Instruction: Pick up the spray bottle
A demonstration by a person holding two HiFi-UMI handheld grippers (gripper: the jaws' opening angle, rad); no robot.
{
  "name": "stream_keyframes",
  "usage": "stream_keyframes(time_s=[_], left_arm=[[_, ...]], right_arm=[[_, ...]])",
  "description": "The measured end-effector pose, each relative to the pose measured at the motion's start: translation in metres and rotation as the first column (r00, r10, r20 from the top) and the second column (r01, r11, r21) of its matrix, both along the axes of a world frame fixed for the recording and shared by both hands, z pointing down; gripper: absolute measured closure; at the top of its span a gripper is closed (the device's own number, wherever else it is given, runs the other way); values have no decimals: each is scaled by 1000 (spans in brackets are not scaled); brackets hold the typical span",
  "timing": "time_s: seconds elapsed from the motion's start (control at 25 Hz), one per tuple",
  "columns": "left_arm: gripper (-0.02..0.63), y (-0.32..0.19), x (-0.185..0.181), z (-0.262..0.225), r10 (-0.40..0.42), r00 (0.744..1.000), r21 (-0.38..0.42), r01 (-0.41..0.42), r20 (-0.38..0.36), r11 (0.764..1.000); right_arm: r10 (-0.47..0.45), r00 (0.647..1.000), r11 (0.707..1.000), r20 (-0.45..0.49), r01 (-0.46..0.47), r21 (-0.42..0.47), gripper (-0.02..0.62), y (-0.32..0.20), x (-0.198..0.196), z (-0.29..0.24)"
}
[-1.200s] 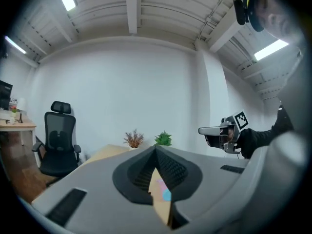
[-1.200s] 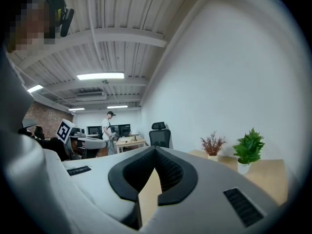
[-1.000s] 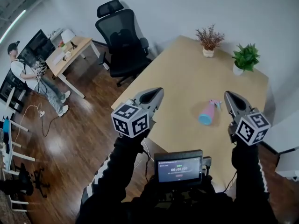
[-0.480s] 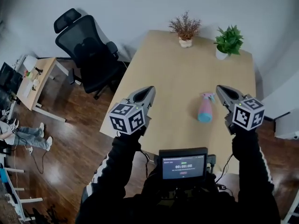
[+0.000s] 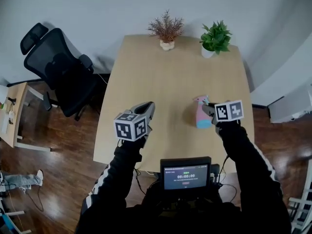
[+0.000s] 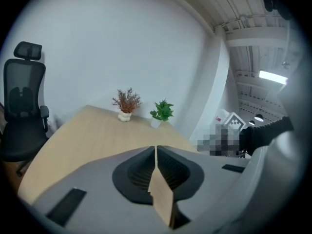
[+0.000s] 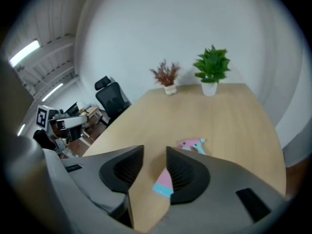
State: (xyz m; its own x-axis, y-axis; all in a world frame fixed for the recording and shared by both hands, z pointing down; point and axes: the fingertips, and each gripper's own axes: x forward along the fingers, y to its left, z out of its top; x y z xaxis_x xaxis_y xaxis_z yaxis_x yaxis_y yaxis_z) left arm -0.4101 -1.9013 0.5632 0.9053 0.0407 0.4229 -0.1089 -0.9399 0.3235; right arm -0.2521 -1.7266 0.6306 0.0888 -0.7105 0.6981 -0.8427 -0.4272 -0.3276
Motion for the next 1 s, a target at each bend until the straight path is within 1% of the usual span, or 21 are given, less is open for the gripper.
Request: stream_keyframes(time_s=[0.04, 0.16, 0.24, 0.28, 0.44, 0.52, 0.64, 0.8, 0.92, 1.0], left_arm=[[586, -3, 7, 8, 8, 1000, -6, -8, 21, 1000], [584, -11, 20, 35, 26, 997, -26, -24, 78, 999], [546, -15, 31, 54, 35, 993, -36, -31, 114, 999], [546, -17, 37, 61, 37, 991, -43, -31, 129, 999], [546, -26, 56, 84, 32, 986, -53, -24, 163, 998], [546, -32, 63, 91, 24, 986, -54, -15, 166, 998], [546, -40, 72, 98, 21, 986, -61, -11, 165, 998], [546, -37, 86, 105, 28, 985, -66, -17, 169, 998], [546, -35, 87, 109, 31, 984, -63, -20, 178, 998], [546, -36, 86, 111, 33, 983, -64, -22, 180, 998]], right_arm=[[20, 999, 999, 34, -19, -41, 419, 0, 8, 17], [51, 995, 987, 83, -37, -158, 345, -5, 26, 61], [57, 992, 975, 109, -32, -219, 273, -10, 39, 87], [61, 990, 970, 126, -29, -242, 255, -13, 46, 99], [72, 983, 943, 167, -13, -332, 255, -18, 63, 140], [86, 976, 935, 200, -10, -354, 249, -21, 65, 155], [94, 967, 935, 235, -4, -354, 230, -34, 67, 163], [69, 961, 935, 267, 31, -353, 206, -43, 70, 174], [60, 956, 937, 287, 45, -347, 204, -43, 69, 176], [59, 957, 934, 282, 47, -354, 204, -45, 66, 178]])
